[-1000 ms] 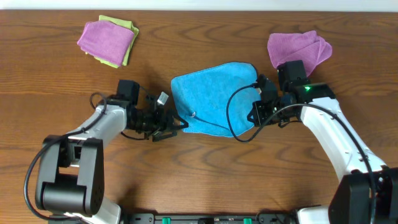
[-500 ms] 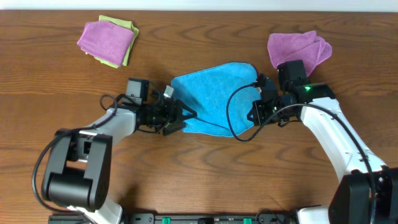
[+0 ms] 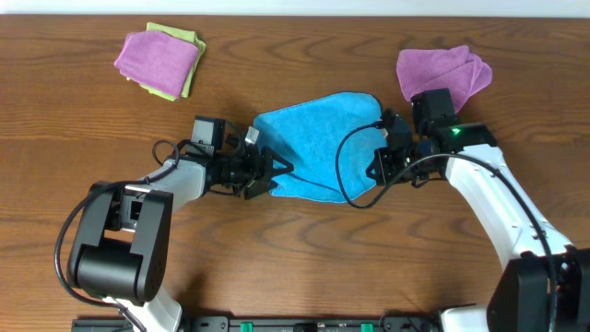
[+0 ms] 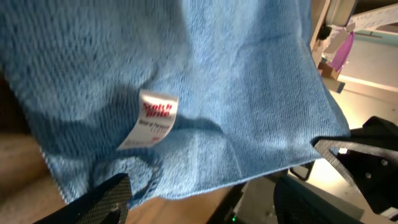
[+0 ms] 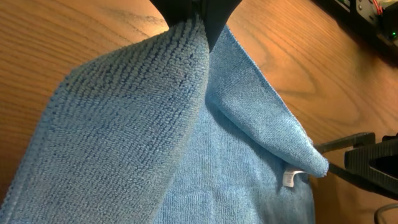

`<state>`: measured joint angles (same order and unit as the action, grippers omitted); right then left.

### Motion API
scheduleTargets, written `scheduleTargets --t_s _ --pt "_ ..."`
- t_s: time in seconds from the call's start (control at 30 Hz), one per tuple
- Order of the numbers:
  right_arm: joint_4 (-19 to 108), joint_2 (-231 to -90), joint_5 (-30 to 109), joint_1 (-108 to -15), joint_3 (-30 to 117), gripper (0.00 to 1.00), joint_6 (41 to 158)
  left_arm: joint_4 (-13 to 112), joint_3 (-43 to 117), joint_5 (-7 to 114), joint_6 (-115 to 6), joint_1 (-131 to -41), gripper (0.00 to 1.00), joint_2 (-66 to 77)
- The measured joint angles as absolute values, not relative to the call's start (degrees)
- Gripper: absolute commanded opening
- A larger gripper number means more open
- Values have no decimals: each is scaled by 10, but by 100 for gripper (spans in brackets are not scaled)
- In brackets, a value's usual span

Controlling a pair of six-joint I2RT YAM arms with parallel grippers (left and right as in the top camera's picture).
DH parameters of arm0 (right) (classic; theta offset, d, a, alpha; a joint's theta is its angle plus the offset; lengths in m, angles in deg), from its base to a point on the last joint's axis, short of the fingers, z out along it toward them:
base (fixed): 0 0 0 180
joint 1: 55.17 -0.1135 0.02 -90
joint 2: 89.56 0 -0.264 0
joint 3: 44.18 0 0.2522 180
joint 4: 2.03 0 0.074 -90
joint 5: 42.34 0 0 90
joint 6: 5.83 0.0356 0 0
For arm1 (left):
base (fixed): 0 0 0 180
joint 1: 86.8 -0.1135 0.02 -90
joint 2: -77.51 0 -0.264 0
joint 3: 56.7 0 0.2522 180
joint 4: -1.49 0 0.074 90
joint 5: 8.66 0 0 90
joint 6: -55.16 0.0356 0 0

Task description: Fold the cloth

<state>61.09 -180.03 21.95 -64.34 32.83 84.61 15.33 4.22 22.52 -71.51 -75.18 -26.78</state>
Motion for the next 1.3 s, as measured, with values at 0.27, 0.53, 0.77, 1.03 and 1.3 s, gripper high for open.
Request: scheduleTargets --t_s 0.27,0.53,0.77,1.03,1.3 --pt "607 -1800 219 -643 328 1 846 141 42 240 -728 -746 75 -268" --pt "606 -1800 219 -643 328 1 846 122 42 261 -740 -722 64 -268" --pt "605 -1800 218 -643 328 2 850 116 42 274 -743 -714 32 -268" --pt "605 -1800 215 -643 328 2 851 120 42 290 -734 -712 49 -268" --pt "605 -1800 212 -643 328 2 851 117 42 299 -734 -712 44 -291"
